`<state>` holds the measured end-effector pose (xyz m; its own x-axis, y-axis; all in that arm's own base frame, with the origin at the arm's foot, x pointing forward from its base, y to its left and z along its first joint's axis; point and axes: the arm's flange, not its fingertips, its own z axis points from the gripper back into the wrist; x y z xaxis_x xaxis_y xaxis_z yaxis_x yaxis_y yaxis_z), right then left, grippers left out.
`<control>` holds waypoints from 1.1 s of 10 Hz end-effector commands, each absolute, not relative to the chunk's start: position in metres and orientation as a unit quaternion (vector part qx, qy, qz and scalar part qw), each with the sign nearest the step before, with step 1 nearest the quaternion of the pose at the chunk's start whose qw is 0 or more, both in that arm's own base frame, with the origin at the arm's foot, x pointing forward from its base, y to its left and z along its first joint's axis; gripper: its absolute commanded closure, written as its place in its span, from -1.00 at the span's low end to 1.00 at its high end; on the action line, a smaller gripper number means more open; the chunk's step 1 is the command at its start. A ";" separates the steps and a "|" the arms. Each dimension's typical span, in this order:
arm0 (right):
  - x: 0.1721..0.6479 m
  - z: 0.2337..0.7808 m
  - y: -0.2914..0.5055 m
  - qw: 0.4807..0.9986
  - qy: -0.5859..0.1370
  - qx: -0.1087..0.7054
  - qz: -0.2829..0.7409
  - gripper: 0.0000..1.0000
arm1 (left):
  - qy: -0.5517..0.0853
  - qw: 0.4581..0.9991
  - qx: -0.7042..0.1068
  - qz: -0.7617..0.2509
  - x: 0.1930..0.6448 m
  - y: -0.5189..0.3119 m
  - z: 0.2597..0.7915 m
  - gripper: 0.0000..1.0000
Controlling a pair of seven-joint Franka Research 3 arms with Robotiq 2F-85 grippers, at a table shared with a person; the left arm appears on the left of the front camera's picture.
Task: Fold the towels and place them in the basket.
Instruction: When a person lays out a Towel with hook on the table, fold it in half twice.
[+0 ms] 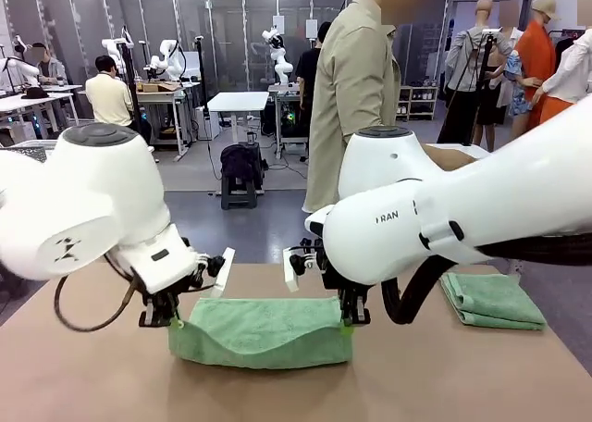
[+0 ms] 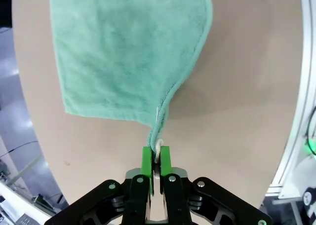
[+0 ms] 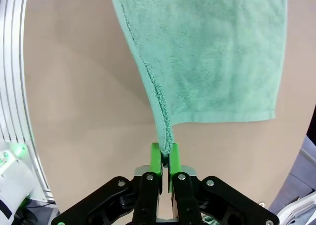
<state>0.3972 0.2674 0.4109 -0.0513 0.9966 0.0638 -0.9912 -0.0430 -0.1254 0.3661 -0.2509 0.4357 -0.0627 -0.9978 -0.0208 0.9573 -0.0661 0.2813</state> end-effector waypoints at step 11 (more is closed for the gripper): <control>0.435 0.420 0.255 0.686 -0.074 -0.003 0.724 0.84 | -0.095 0.684 0.092 -0.717 0.415 -0.247 0.453 0.84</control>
<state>0.4204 0.2608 0.4168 -0.0427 0.9961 0.0777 -0.9908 -0.0323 -0.1311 0.3997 -0.2522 0.4455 -0.0378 -0.9991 -0.0167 0.9572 -0.0410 0.2865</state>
